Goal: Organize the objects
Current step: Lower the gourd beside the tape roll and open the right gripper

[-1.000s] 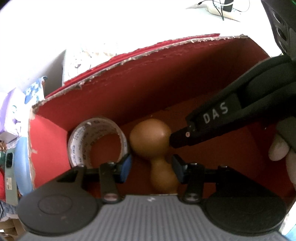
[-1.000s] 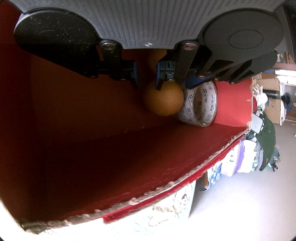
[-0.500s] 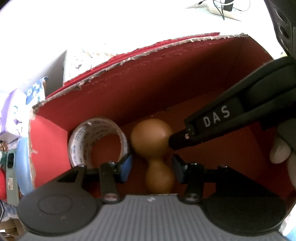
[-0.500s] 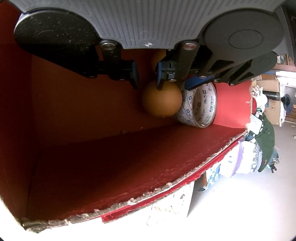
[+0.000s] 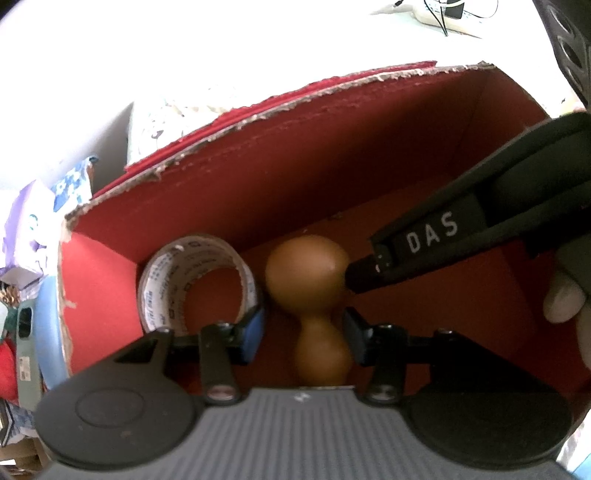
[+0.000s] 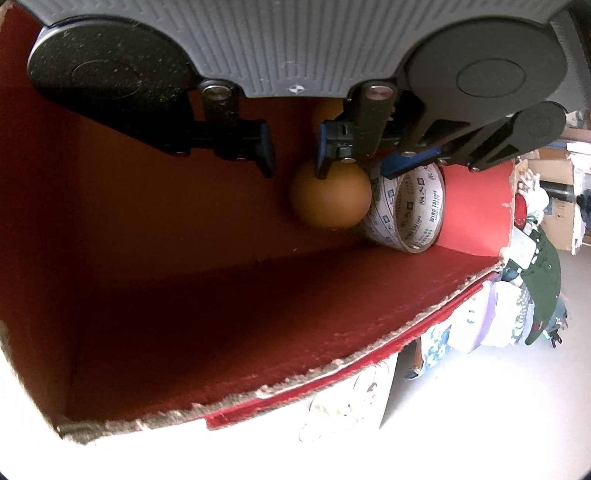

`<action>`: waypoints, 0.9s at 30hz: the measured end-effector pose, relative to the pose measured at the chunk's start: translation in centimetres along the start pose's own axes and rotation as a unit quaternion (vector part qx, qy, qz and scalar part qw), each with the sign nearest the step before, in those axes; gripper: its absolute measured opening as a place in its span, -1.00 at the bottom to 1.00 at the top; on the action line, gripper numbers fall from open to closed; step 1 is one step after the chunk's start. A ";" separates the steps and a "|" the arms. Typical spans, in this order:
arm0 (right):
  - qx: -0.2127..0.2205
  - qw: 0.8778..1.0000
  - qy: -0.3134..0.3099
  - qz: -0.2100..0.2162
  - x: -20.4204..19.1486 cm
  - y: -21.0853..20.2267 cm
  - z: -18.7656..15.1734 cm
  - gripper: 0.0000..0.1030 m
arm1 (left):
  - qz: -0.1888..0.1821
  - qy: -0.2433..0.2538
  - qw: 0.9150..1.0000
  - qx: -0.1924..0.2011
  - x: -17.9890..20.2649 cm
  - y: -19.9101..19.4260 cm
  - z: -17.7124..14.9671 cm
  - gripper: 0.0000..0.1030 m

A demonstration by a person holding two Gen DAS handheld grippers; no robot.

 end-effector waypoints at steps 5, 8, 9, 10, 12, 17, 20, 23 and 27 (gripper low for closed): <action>0.022 1.000 -0.011 -0.016 -0.2 -0.5 0.0 -0.47 | 0.002 -0.002 1.000 0.009 -0.1 -0.5 0.1 0.00; 0.051 0.998 -0.023 -0.032 -0.5 -1.2 0.0 -0.47 | 0.009 -0.004 1.000 0.015 0.0 -1.0 0.1 0.01; 0.060 0.997 -0.027 -0.038 -0.5 -1.5 0.0 -0.47 | 0.014 -0.001 1.000 0.017 0.1 -1.3 0.1 0.03; 0.067 0.996 -0.029 -0.043 -0.5 -1.7 -0.1 -0.47 | 0.018 0.001 1.000 0.019 0.2 -1.6 0.0 0.05; 0.077 0.995 -0.032 -0.049 -0.4 -2.1 -0.3 -0.47 | 0.028 0.001 0.999 0.025 0.4 -2.0 0.1 0.17; 0.094 0.994 -0.026 -0.041 0.4 -3.2 -0.7 -0.46 | 0.043 -0.007 0.998 0.038 0.8 -3.0 -0.3 0.19; 0.106 0.993 -0.036 -0.041 0.5 -4.0 -1.1 -0.46 | 0.053 -0.013 0.998 0.043 1.3 -3.3 -0.4 0.19; 0.120 0.991 -0.039 -0.037 0.5 -4.5 -1.6 -0.42 | 0.054 -0.033 0.997 0.042 1.3 -3.9 -0.8 0.19; 0.135 0.989 -0.047 -0.038 0.2 -5.0 -2.0 -0.42 | 0.051 -0.059 0.996 0.048 1.1 -4.5 -1.1 0.19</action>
Point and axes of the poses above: each gripper's, at about its wrist camera, not at the fingertips, and y roughly the way its jaws point, x to its right, z to its top, the point moved 6 cm from there along y, roughly the way its jaws point, and after that the axes turned 13 degrees about -z, right-handed, at the moved point
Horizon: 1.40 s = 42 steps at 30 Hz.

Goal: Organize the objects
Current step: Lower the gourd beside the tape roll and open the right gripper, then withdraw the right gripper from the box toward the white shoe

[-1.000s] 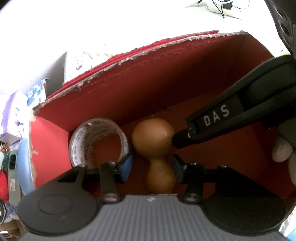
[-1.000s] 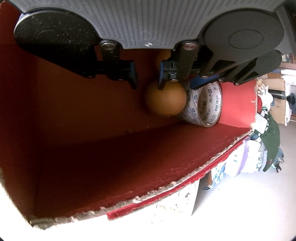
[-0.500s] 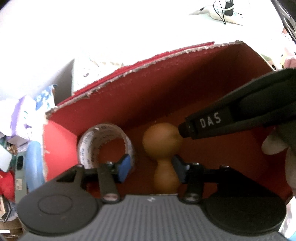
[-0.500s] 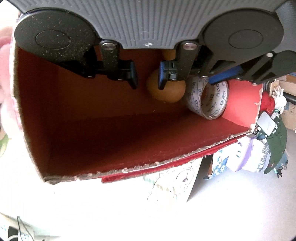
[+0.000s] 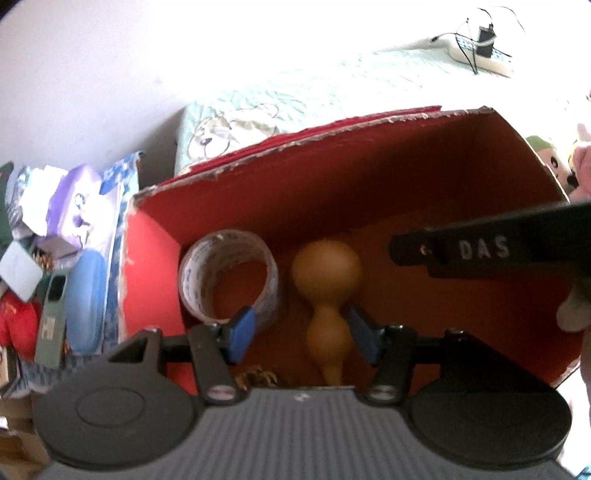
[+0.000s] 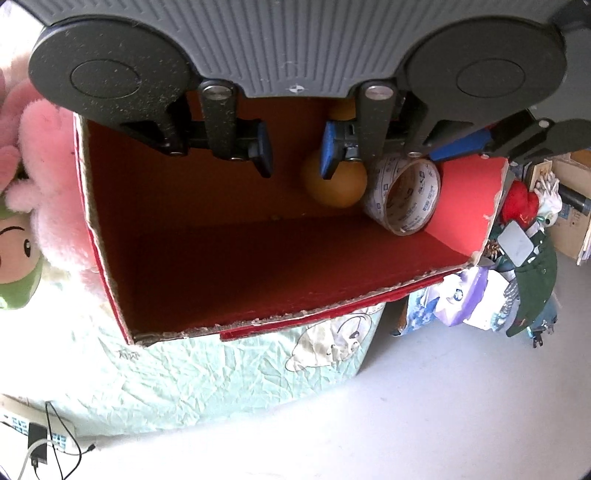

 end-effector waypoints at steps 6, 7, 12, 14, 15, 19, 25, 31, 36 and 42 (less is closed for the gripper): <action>0.032 0.999 -0.014 0.002 -0.6 -1.7 -0.4 -0.41 | 0.012 -0.020 1.000 0.016 0.0 -1.6 -0.6 0.19; 0.037 0.999 -0.016 0.004 -0.6 -2.0 -0.4 -0.41 | 0.015 -0.021 1.000 0.019 0.1 -1.9 -0.7 0.19; 0.050 0.998 -0.014 0.018 -0.8 -3.5 -0.9 -0.40 | 0.031 -0.023 0.999 0.033 1.8 -3.8 -1.2 0.19; 0.056 0.998 -0.020 0.019 -0.9 -4.0 -1.2 -0.38 | 0.039 -0.024 0.998 0.038 1.9 -4.0 -1.5 0.19; 0.058 0.998 -0.022 0.021 -0.9 -4.2 -1.4 -0.36 | 0.041 -0.025 0.998 0.040 1.8 -3.9 -1.7 0.19; 0.054 0.998 -0.022 0.037 -0.9 -4.9 -2.1 -0.35 | 0.045 -0.034 0.997 0.044 2.2 -4.9 -2.2 0.19; 0.060 0.997 -0.024 0.051 -0.4 -6.6 -2.9 -0.35 | 0.059 -0.042 0.996 0.053 3.4 -5.9 -2.9 0.19; 0.067 0.995 -0.032 0.069 0.0 -8.2 -4.1 -0.35 | 0.069 -0.052 0.994 0.064 4.5 -7.6 -3.7 0.21; 0.063 0.993 -0.044 0.084 0.2 -9.1 -5.3 -0.35 | 0.076 -0.062 0.993 0.067 5.5 -8.4 -4.7 0.27; 0.058 0.991 -0.056 0.107 0.3 -10.0 -6.7 -0.36 | 0.086 -0.084 0.991 0.061 6.0 -8.6 -6.3 0.27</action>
Point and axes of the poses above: each gripper's, at about its wrist camera, not at the fingertips, and y roughly the way its jaws point, x to its right, z to its top, the point moved 6 cm from there along y, roughly the way its jaws point, and after that the axes turned 13 degrees about -z, right-handed, at the moved point
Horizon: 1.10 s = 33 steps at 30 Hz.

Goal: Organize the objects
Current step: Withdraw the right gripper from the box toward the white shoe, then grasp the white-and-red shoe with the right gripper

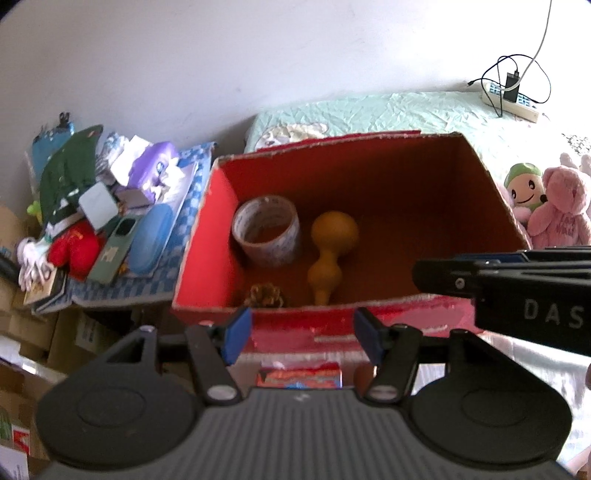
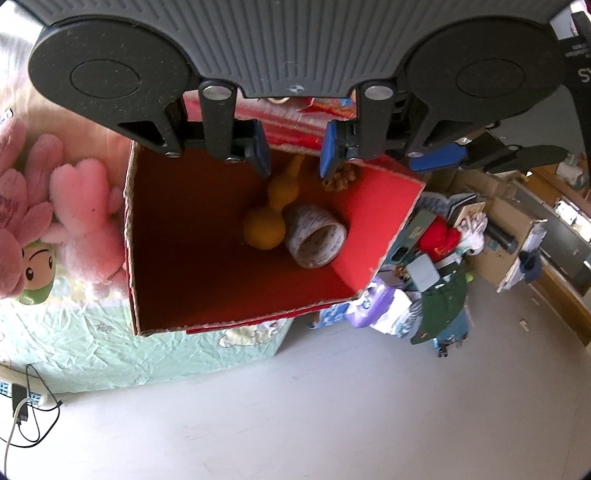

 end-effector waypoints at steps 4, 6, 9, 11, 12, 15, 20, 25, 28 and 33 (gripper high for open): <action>-0.007 1.000 -0.006 0.013 -0.1 -0.4 -0.9 -0.36 | 0.004 -0.014 1.000 -0.002 0.0 -0.5 -1.0 0.27; -0.011 1.000 -0.008 0.019 -0.1 -0.5 -1.3 -0.36 | 0.005 -0.020 1.000 -0.004 0.1 -0.6 -1.6 0.27; -0.017 0.999 -0.011 0.026 0.0 -0.6 -1.9 -0.36 | 0.007 -0.027 1.000 -0.006 0.1 -0.8 -2.4 0.27; -0.022 0.999 -0.012 0.031 0.1 -0.7 -2.6 -0.36 | 0.003 -0.034 0.999 -0.009 0.1 -0.7 -3.1 0.27; -0.026 0.999 -0.013 0.032 0.1 -0.6 -2.8 -0.36 | 0.000 -0.038 0.999 -0.012 0.0 -0.7 -3.4 0.27; -0.040 0.999 -0.012 0.035 0.3 -0.1 -3.7 -0.36 | -0.009 -0.047 0.999 -0.017 0.0 -0.5 -4.3 0.27; -0.069 0.997 -0.004 0.040 0.8 0.8 -5.0 -0.36 | -0.015 -0.044 0.999 -0.024 0.5 0.1 -5.6 0.26; -0.098 0.994 0.009 0.049 1.2 1.8 -6.2 -0.36 | -0.041 -0.024 0.999 -0.025 1.5 0.3 -7.0 0.27; -0.113 0.992 0.011 0.048 1.6 2.5 -6.9 -0.36 | -0.060 -0.016 0.998 -0.029 2.0 0.7 -7.9 0.27; -0.138 0.989 0.022 0.052 2.0 3.6 -7.9 -0.36 | -0.114 -0.030 0.993 -0.029 2.6 1.1 -9.1 0.22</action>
Point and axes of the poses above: each gripper's, at about its wrist camera, not at the fingertips, and y roughly the way its jaws point, x to its right, z to its top, the point moved 6 cm from there along y, roughly the way its jaws point, and after that the axes turned 13 degrees about -z, right-handed, at the moved point
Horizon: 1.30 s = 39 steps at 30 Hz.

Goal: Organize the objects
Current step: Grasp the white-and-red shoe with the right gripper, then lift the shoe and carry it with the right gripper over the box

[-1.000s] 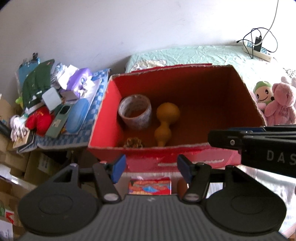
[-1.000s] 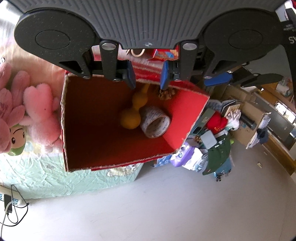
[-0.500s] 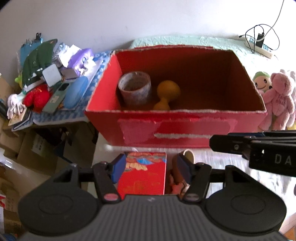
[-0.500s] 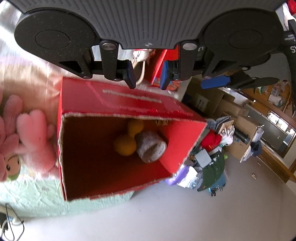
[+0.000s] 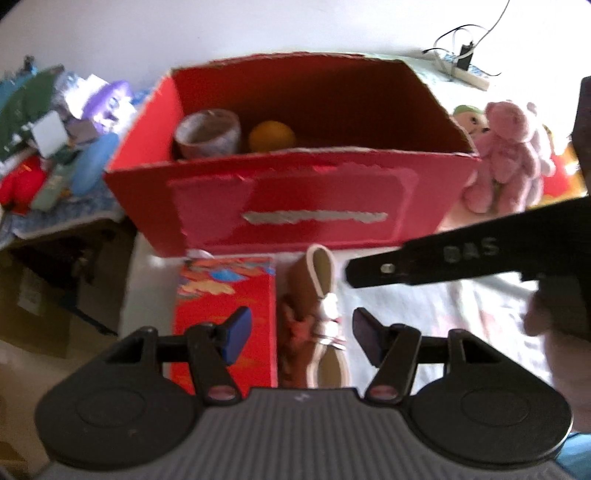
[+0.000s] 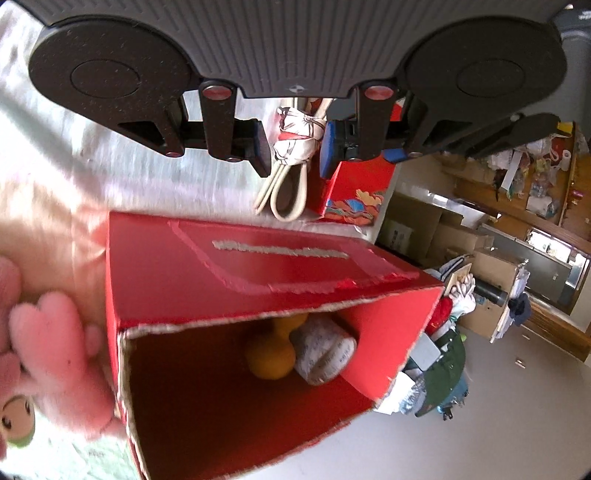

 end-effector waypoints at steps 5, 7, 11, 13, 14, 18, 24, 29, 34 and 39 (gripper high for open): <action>-0.015 1.000 0.013 0.006 0.4 0.9 -0.2 -0.36 | -0.032 -0.015 0.999 0.002 -0.1 0.8 -0.8 0.08; -0.020 1.000 0.016 0.006 0.5 1.2 -0.2 -0.36 | -0.043 -0.017 0.999 -0.001 0.1 1.2 -1.0 0.04; -0.027 0.999 0.018 0.013 0.5 1.7 -0.1 -0.36 | -0.048 -0.009 0.999 -0.004 0.4 1.9 -1.4 0.03; -0.030 0.999 0.019 0.018 0.4 1.9 -0.1 -0.36 | -0.048 -0.004 0.999 -0.007 0.4 2.2 -1.4 0.03; -0.033 0.999 0.020 0.020 0.2 2.1 -0.1 -0.36 | -0.047 -0.001 0.999 -0.008 0.4 2.4 -1.4 0.03; -0.041 0.999 0.015 0.018 -0.1 2.8 -0.2 -0.36 | -0.050 0.004 0.999 -0.018 0.4 3.3 -1.4 -0.02; -0.053 0.998 0.016 0.011 -0.1 3.9 -0.3 -0.36 | -0.041 0.025 0.998 -0.030 0.7 4.4 -1.4 -0.13; -0.061 0.998 0.015 0.008 -0.1 4.6 -0.3 -0.36 | -0.036 0.032 0.998 -0.034 0.6 4.8 -1.6 -0.13; -0.071 0.997 0.021 0.012 0.4 5.0 -0.2 -0.35 | -0.030 0.052 0.997 -0.039 1.1 5.0 -1.8 -0.12; -0.077 0.996 0.032 0.025 1.5 4.8 -0.1 -0.42 | -0.030 0.054 0.997 -0.047 0.6 5.1 -2.5 -0.11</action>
Point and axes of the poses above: each gripper's, at about its wrist camera, not at the fingertips, and y roughly the way its jaws point, x to its right, z to its top, the point moved 6 cm from there along y, roughly the way its jaws point, and after that the axes turned 13 degrees about -z, right-handed, at the moved point
